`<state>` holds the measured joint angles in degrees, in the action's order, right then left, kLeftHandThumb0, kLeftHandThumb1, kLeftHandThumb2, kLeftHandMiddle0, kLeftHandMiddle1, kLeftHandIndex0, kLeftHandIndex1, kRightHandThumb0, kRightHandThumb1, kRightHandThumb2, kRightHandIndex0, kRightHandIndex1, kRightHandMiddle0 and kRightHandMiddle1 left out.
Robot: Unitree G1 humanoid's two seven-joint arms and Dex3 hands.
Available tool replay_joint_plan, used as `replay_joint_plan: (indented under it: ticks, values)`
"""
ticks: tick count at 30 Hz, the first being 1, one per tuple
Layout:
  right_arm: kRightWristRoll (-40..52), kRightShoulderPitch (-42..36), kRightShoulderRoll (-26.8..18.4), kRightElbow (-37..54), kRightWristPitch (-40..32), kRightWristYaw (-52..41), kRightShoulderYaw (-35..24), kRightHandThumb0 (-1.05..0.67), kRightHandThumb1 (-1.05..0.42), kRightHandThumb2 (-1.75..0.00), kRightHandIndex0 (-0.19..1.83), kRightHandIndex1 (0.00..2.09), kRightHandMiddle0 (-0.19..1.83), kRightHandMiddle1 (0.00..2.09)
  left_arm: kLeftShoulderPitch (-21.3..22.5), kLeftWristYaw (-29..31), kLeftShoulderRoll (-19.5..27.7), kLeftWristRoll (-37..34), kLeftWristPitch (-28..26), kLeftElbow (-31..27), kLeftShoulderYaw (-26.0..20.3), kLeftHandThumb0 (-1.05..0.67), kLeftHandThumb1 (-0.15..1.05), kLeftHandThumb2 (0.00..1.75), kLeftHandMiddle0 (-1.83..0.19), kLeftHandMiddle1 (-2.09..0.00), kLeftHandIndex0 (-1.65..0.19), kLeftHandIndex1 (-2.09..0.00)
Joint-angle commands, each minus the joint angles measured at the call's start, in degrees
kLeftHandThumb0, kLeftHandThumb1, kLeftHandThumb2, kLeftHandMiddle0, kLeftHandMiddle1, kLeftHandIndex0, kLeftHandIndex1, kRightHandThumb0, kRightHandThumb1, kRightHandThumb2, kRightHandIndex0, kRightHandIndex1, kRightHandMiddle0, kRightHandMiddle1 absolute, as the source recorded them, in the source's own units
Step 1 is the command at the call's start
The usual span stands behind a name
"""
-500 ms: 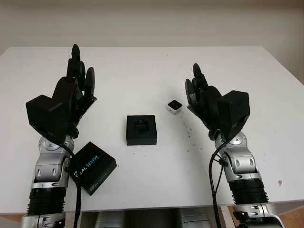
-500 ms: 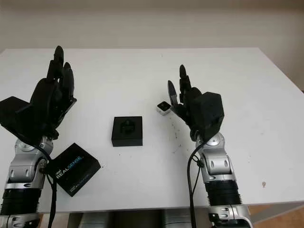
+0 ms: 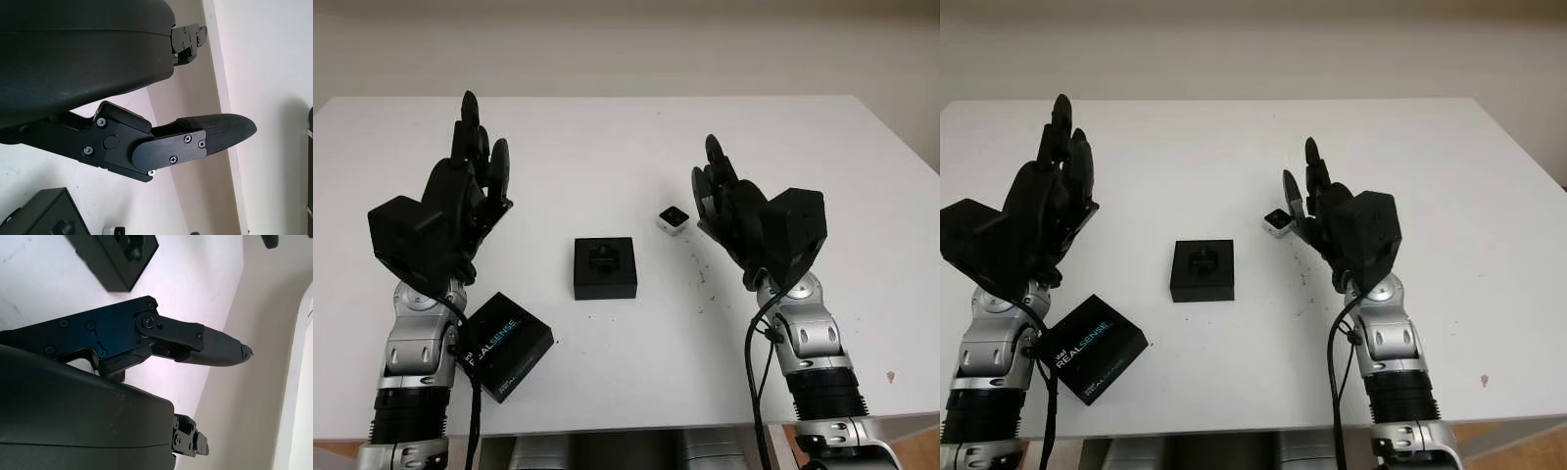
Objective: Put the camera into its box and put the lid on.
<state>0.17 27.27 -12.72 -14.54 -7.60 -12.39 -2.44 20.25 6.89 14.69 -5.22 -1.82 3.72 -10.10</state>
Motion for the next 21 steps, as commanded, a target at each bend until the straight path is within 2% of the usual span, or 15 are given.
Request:
replay_joint_plan:
  ticks: [1,3,7,12,21]
  values:
    - [-0.37,4.39,-2.98,-0.42,2.34,-1.18,-0.68,-0.77,-1.05,-0.35,-0.05,0.08,-0.05,0.08,0.64,-0.01,-0.06,-0.06,0.76,-0.57,0.05,-0.83,1.05,0.66,0.19,0.0,0.19,0.0]
    - [0.37,7.38,-4.52,-3.16,3.7,-2.66,-1.43,-0.73,-1.03,-0.17,0.06,0.12,0.06,0.13,0.61,-0.11,-0.15,-0.17,0.94,-0.48,-0.09,-0.83,1.05,0.66,0.19,0.0,0.19,0.0]
    - [-2.83,14.68,-9.56,-13.17,9.85,-4.74,-0.33,-0.62,-0.94,-0.05,0.21,0.19,0.19,0.2,0.3,-0.04,-0.17,-0.29,0.83,-0.56,-0.15,-0.82,1.05,0.65,0.19,0.0,0.19,0.0]
    - [-9.2,22.39,-14.04,-23.39,15.61,-5.8,3.45,-0.53,-0.84,-0.02,0.26,0.19,0.25,0.22,-0.05,-0.18,-0.17,-0.42,-0.74,-1.56,-0.19,-0.83,1.05,0.65,0.19,0.0,0.19,0.0]
    - [-22.08,35.1,-19.19,-43.73,32.41,-4.46,12.72,-0.53,-0.78,-0.04,0.3,0.18,0.32,0.25,-0.5,-0.23,-0.01,-0.12,-1.35,-2.55,-0.04,-0.83,1.05,0.65,0.19,0.0,0.19,0.0]
